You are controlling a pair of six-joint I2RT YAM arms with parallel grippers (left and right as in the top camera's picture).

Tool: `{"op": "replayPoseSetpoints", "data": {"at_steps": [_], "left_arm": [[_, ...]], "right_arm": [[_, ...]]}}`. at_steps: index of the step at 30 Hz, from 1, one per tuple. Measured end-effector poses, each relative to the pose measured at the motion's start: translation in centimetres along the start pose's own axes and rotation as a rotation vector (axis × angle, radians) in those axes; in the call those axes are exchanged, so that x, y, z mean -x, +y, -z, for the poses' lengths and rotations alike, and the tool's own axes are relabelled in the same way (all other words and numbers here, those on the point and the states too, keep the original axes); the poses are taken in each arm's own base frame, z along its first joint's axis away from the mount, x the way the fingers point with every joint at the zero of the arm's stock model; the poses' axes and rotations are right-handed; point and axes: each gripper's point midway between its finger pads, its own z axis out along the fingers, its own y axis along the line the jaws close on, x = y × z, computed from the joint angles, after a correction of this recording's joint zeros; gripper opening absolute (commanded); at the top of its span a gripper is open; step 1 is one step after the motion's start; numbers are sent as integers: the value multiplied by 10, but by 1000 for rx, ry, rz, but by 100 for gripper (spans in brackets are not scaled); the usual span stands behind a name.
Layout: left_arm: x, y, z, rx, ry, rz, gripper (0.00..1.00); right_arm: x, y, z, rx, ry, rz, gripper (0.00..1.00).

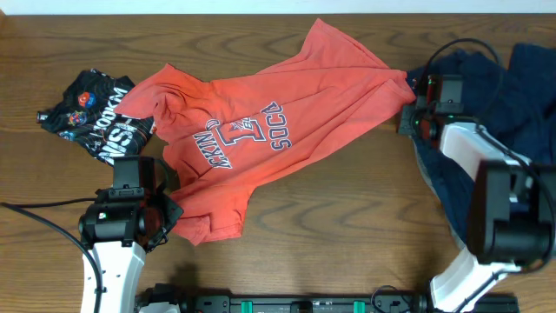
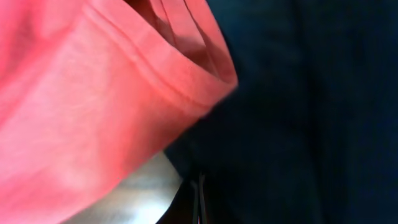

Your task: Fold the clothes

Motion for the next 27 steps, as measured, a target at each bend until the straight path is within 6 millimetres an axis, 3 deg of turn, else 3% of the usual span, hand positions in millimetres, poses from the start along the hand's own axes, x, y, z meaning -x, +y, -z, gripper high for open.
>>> {"op": "replayPoseSetpoints", "data": {"at_steps": [6, 10, 13, 18, 21, 24, 27], "left_arm": [[0, 0, 0, 0, -1, 0, 6], [0, 0, 0, -1, -1, 0, 6], [0, 0, 0, -1, -1, 0, 6], [0, 0, 0, -1, -1, 0, 6], [0, 0, 0, -1, -1, 0, 6], [0, 0, 0, -1, -1, -3, 6], [0, 0, 0, -1, -1, -3, 6]], "right_arm": [[18, -1, -24, 5, -106, 4, 1], [31, -24, -31, -78, -174, -22, 1], [36, -64, -28, -205, -201, -83, 1], [29, -161, -12, -411, -211, -246, 5], [15, -216, 4, -504, -210, -349, 13], [2, -250, 15, -550, -200, -412, 17], [-1, -260, 18, -530, -199, -437, 33]]}}
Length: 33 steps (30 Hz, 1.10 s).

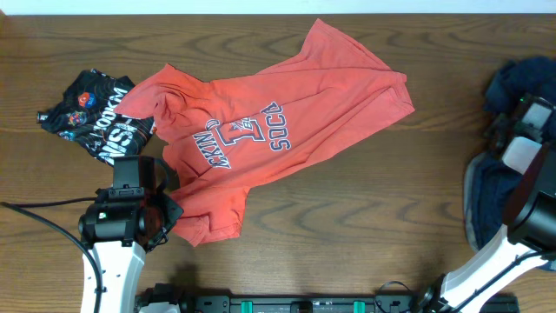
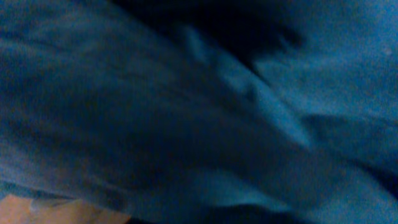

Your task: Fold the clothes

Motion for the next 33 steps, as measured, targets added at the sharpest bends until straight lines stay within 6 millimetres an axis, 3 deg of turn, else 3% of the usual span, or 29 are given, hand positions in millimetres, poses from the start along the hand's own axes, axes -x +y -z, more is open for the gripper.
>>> {"op": "replayPoseSetpoints", "data": {"at_steps": [3, 6, 8, 15, 18, 23, 27, 33], "left_arm": [[0, 0, 0, 0, 0, 0, 6], [0, 0, 0, 0, 0, 0, 6], [0, 0, 0, 0, 0, 0, 6], [0, 0, 0, 0, -1, 0, 6], [0, 0, 0, 0, -1, -14, 6], [0, 0, 0, 0, -1, -46, 6], [0, 0, 0, 1, 0, -64, 6], [-3, 3, -4, 10, 10, -71, 6]], "right_arm": [[-2, 16, 4, 107, 21, 16, 34], [-7, 48, 18, 265, 58, 38, 34], [-10, 75, 37, 369, 84, 66, 34], [-13, 177, 138, 647, 81, 233, 39], [-30, 205, 159, 695, 102, 288, 39], [-60, 238, 176, 689, 128, 350, 41], [-78, 252, 187, 660, 149, 394, 43], [-57, 263, 194, 615, 140, 377, 47]]}}
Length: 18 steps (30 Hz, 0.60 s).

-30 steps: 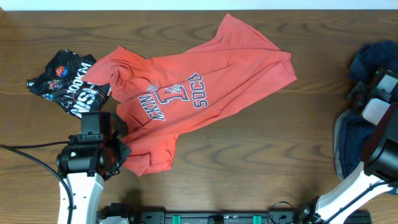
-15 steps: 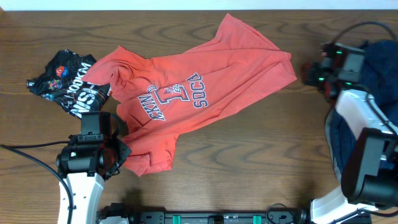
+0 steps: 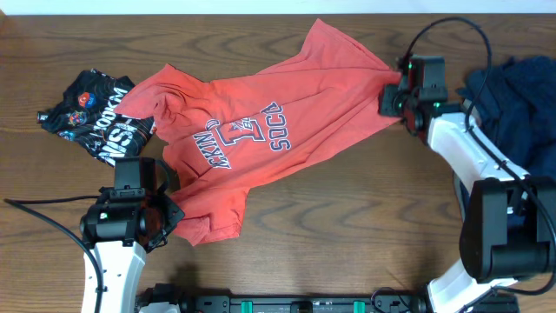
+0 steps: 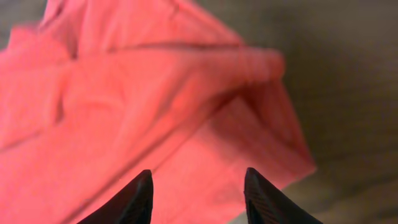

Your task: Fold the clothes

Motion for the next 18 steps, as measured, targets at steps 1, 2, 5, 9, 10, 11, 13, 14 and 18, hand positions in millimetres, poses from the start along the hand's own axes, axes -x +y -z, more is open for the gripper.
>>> {"op": "replayPoseSetpoints", "data": {"at_steps": [1, 2, 5, 9, 10, 11, 13, 14, 18], "left_arm": [[0, 0, 0, 0, 0, -1, 6], [0, 0, 0, 0, 0, -1, 6], [0, 0, 0, 1, 1, -1, 6], [0, 0, -1, 2, 2, -1, 6], [0, 0, -1, 2, 3, -1, 6], [0, 0, -1, 2, 3, -1, 6], [0, 0, -1, 2, 3, -1, 6], [0, 0, -1, 2, 2, -1, 6], [0, 0, -1, 2, 3, -1, 6]], "right_arm": [[5, -1, -1, -9, 1, -6, 47], [7, -1, -3, -14, 10, -11, 47], [7, -2, -14, -32, 54, -27, 48], [-3, -7, -36, -57, 122, -42, 49], [-4, -7, -41, -61, 128, -44, 50], [-6, -8, -46, -65, 138, -48, 49], [-12, -11, -56, -77, 154, -59, 50], [-14, -12, -60, -80, 156, -62, 50], [-23, -17, -73, -96, 174, -73, 50]]}}
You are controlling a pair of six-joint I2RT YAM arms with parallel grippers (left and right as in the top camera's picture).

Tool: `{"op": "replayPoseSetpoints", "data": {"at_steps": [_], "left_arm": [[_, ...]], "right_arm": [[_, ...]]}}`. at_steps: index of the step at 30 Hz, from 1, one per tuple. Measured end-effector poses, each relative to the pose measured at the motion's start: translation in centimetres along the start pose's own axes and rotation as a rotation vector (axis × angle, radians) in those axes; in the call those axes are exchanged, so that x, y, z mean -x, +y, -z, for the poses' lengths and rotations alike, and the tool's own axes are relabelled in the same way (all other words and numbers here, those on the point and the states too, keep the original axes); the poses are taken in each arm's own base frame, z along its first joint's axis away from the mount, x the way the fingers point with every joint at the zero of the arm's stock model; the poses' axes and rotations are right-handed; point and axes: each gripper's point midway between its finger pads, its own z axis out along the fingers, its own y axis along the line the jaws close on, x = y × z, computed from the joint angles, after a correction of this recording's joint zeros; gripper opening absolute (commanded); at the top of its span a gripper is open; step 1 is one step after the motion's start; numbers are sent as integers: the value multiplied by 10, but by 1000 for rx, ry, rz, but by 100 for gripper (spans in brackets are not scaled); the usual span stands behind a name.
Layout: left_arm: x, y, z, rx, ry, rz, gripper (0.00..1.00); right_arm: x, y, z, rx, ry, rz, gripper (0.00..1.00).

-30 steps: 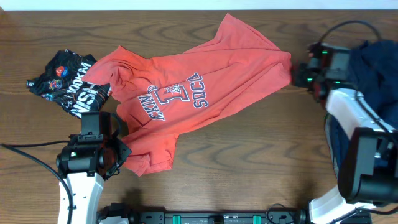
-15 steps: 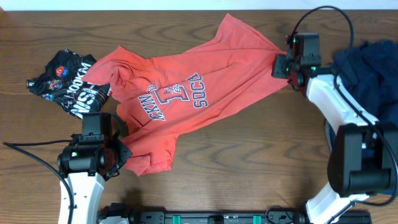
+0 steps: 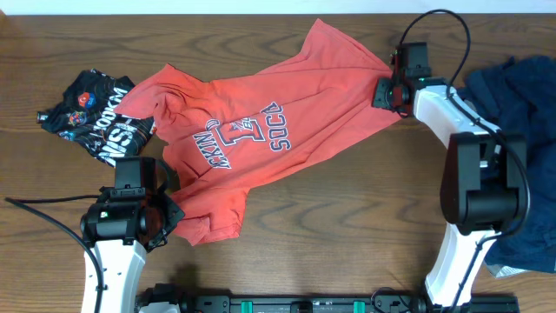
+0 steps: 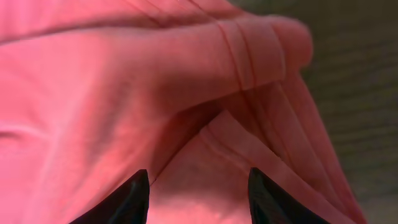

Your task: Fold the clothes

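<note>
A red T-shirt (image 3: 278,122) with white lettering lies crumpled and skewed across the table's middle. My right gripper (image 3: 385,93) sits low over its right-hand corner. In the right wrist view the right gripper (image 4: 198,173) is open, and folded hems of the red shirt (image 4: 186,93) fill the space between and beyond its black fingertips (image 4: 138,193). My left gripper (image 3: 163,213) rests at the shirt's lower-left hem; its fingers are hidden under the wrist. A black printed garment (image 3: 91,126) lies bunched at the left.
A navy garment (image 3: 517,87) is heaped at the table's right edge, and more of the blue cloth shows beside the right arm's base. Cables loop around both arms. Bare wood (image 3: 347,226) lies in front of the shirt.
My right gripper, still open, has come closer to the shirt's right corner, so the red folds now fill its view. The left arm and the garments have not moved.
First my right gripper was shut beside the shirt's right corner, with navy cloth lying against it. Then it was at the far right edge amid the navy garment. Later it was open over the shirt's corner, the navy heap left at the right, and now it sits closer.
</note>
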Motion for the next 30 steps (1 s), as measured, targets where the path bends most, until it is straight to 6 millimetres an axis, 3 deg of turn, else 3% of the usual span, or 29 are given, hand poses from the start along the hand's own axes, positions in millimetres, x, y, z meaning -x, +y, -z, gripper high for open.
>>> {"op": "replayPoseSetpoints", "data": {"at_steps": [5, 11, 17, 20, 22, 30], "left_arm": [[0, 0, 0, 0, 0, 0, 6], [0, 0, 0, 0, 0, 0, 6], [0, 0, 0, 0, 0, 0, 6], [0, 0, 0, 0, 0, 0, 6], [0, 0, 0, 0, 0, 0, 6], [0, 0, 0, 0, 0, 0, 6]], "right_arm": [[1, -4, -7, -26, -7, -16, 41], [3, -8, -8, -47, -16, -34, 13], [3, -9, -8, -50, -17, -42, 2], [3, -9, -8, -51, -17, -43, 6], [4, -8, -8, -49, -23, -53, 29], [13, -8, -8, -50, -62, -60, 31]]}}
